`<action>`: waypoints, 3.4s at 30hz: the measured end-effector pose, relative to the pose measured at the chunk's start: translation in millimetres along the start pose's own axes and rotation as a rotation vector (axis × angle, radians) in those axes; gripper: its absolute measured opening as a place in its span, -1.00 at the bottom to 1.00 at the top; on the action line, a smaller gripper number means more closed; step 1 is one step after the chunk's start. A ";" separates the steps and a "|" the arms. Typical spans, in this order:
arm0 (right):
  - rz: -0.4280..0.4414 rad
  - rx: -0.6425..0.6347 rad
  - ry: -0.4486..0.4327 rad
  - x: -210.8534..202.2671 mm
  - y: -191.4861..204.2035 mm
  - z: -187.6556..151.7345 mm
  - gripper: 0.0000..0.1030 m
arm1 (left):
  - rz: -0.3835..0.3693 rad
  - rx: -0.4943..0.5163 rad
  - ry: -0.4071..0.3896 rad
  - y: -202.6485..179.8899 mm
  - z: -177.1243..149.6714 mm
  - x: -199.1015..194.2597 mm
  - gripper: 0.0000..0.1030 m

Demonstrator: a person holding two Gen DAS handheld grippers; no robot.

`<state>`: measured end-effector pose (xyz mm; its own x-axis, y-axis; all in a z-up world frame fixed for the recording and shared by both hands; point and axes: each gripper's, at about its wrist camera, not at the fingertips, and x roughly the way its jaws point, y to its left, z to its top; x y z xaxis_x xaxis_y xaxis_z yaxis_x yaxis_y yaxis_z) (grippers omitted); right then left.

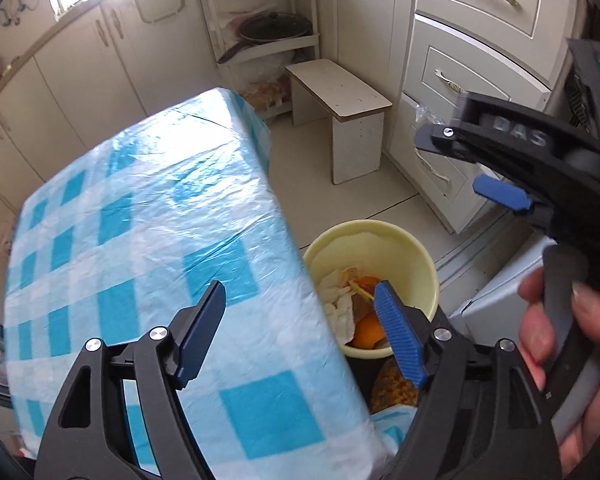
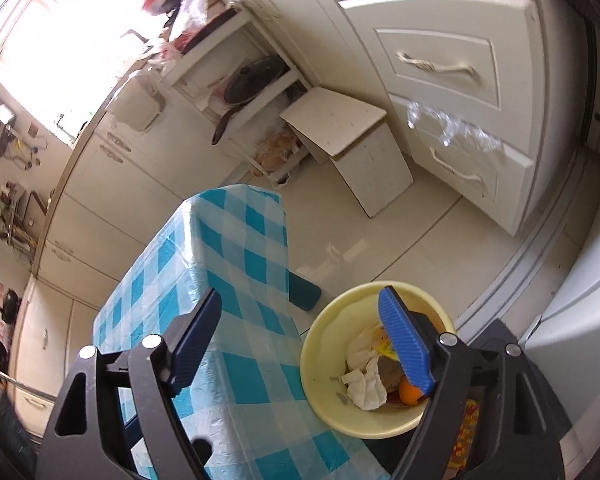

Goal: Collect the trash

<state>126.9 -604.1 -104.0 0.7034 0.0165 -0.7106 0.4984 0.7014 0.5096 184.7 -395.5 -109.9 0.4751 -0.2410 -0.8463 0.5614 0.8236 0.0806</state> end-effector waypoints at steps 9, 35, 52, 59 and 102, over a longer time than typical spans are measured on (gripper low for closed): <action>-0.047 -0.159 -0.096 -27.8 31.7 -9.4 0.72 | 0.060 -0.006 -0.046 14.0 -27.1 -55.2 0.62; 0.006 -0.391 -0.248 -178.1 99.2 -143.4 0.86 | 0.189 -0.205 -0.142 128.7 -145.5 -189.2 0.79; 0.060 -0.516 -0.120 -225.0 147.4 -237.0 0.86 | 0.240 -0.292 -0.201 167.6 -193.3 -245.0 0.85; 0.056 -0.543 -0.115 -225.6 155.7 -250.4 0.86 | 0.255 -0.293 -0.223 168.2 -200.1 -258.1 0.85; 0.032 -0.581 -0.137 -239.0 163.6 -268.6 0.86 | 0.304 -0.313 -0.280 167.4 -223.1 -295.2 0.85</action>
<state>-95.9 -301.9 18.8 0.7918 -0.0211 -0.6104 0.1443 0.9776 0.1534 -12.8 -71.9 35.9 0.7726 -0.0601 -0.6320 0.1607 0.9816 0.1031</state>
